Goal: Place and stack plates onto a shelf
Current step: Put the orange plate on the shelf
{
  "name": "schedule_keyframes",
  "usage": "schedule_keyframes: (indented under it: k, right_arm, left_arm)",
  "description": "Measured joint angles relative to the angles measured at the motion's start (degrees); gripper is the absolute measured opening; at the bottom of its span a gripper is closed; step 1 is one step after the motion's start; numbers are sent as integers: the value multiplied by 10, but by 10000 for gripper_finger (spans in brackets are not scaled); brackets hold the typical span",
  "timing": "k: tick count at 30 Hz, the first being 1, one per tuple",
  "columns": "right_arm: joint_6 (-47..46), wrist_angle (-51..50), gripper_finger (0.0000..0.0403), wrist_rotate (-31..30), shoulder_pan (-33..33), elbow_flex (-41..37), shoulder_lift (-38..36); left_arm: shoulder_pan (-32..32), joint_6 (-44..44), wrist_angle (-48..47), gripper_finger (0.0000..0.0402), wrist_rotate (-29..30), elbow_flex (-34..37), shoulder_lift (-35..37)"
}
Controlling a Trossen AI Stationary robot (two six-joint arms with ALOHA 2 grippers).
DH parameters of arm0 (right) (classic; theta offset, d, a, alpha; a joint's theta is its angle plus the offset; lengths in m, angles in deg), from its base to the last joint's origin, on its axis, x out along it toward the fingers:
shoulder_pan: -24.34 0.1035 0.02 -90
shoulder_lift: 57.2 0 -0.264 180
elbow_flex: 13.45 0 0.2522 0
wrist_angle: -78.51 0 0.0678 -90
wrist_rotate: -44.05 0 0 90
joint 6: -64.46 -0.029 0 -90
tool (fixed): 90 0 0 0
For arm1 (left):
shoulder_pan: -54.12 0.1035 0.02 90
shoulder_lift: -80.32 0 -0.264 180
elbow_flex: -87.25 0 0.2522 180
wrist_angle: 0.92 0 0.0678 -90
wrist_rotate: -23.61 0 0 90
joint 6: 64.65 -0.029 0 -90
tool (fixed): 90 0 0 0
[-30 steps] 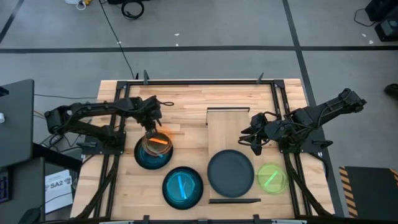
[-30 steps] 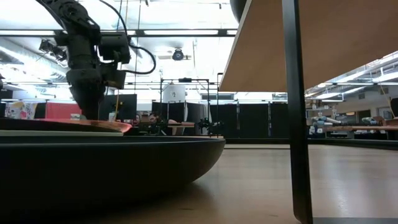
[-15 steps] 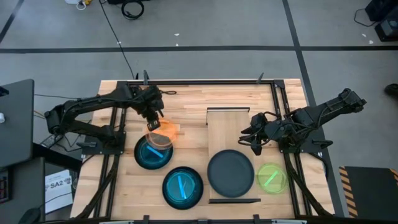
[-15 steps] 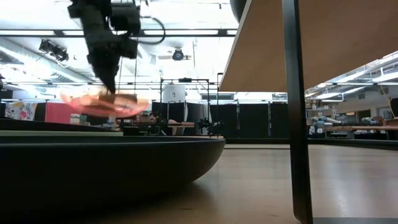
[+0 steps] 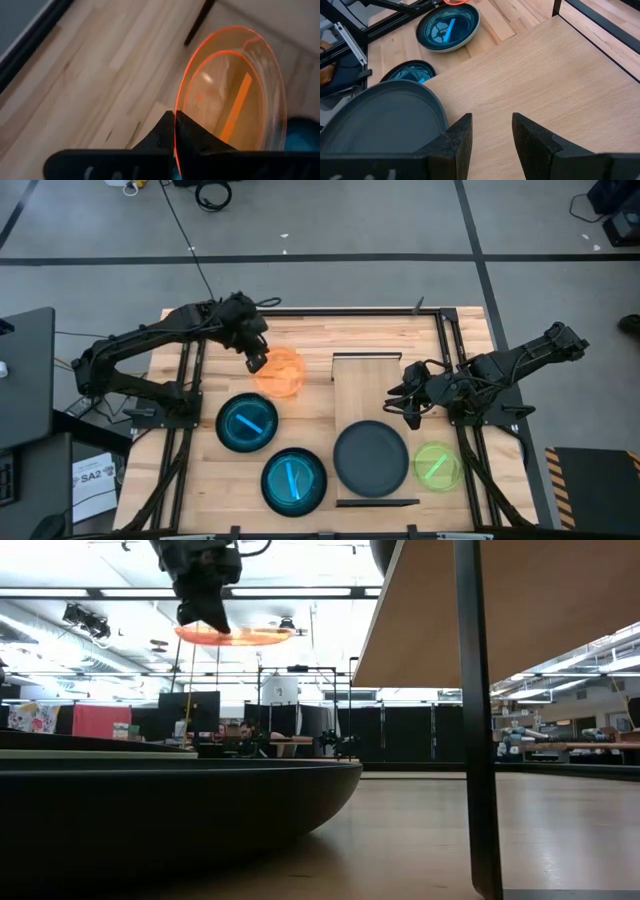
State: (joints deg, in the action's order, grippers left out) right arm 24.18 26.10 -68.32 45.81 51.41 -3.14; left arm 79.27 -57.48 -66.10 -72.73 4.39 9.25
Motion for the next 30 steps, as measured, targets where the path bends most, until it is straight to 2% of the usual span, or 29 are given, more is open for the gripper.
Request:
schedule_keyframes:
  k: [13,21,30]
  right_arm:
    - [0,7,145,-14,0,0,1]
    - [0,96,145,-111,-13,0,2]
    - [0,206,145,-126,-76,0,2]
  left_arm:
    - [-8,88,98,8,0,0,-2]
    - [-30,118,145,8,19,0,-2]
    - [-46,118,196,8,43,1,-2]
